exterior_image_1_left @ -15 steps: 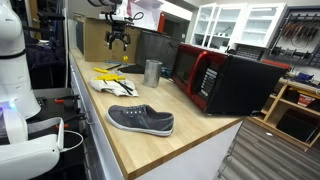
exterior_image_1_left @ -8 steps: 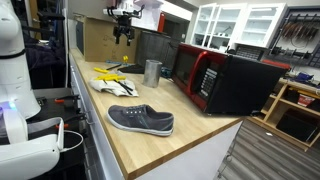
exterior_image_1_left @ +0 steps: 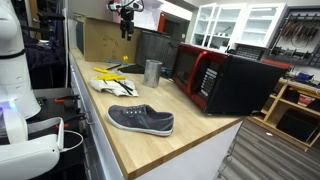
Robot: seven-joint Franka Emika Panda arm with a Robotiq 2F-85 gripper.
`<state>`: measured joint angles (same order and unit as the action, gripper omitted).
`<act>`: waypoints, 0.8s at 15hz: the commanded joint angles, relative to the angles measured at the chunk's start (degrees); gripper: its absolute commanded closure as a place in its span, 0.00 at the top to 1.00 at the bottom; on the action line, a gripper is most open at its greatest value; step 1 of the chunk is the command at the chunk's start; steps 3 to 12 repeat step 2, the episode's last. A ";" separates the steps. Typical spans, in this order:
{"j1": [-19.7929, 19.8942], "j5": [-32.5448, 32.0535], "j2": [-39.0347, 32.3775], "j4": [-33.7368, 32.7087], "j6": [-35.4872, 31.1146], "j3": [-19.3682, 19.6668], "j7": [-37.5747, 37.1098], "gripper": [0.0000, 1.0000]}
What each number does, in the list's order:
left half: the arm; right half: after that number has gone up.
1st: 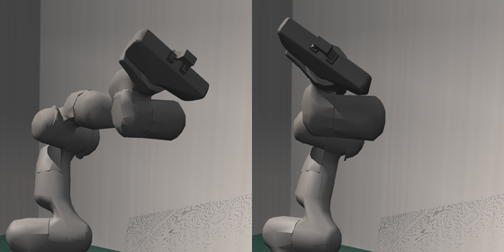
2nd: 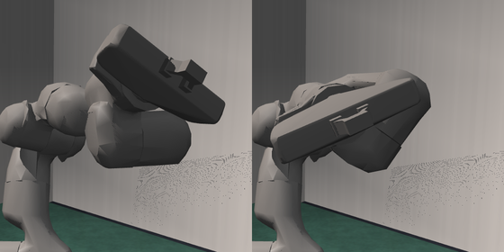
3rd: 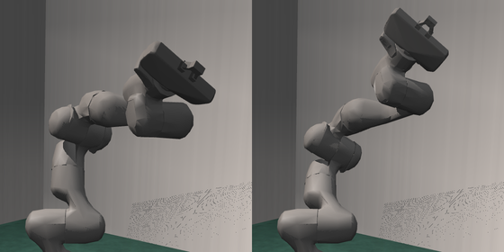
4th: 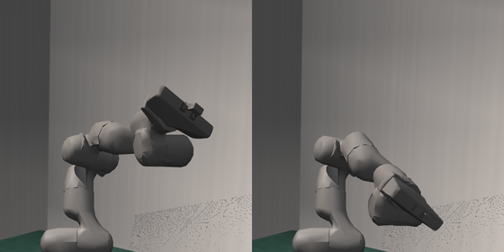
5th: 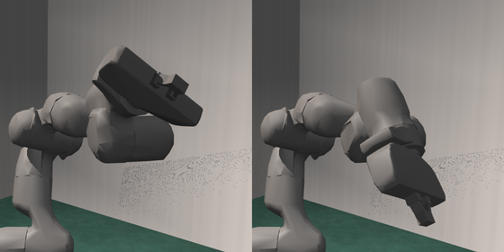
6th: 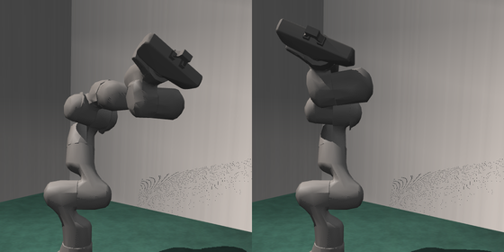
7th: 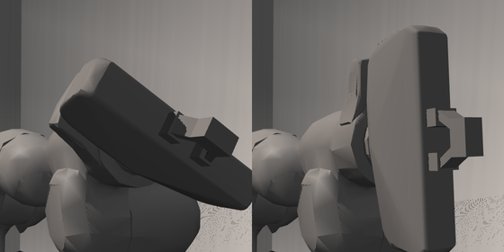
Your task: Take the thing with the yellow handle off of the stand
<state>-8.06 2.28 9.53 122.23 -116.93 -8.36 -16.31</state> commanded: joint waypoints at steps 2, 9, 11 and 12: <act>0.50 0.08 0.54 -0.15 -0.48 -0.49 -2.28 1.00; 0.50 0.08 0.54 -0.15 -0.48 -0.49 -2.28 1.00; 0.50 0.08 0.54 -0.15 -0.48 -0.49 -2.28 1.00; 0.50 0.08 0.54 -0.15 -0.48 -0.49 -2.28 1.00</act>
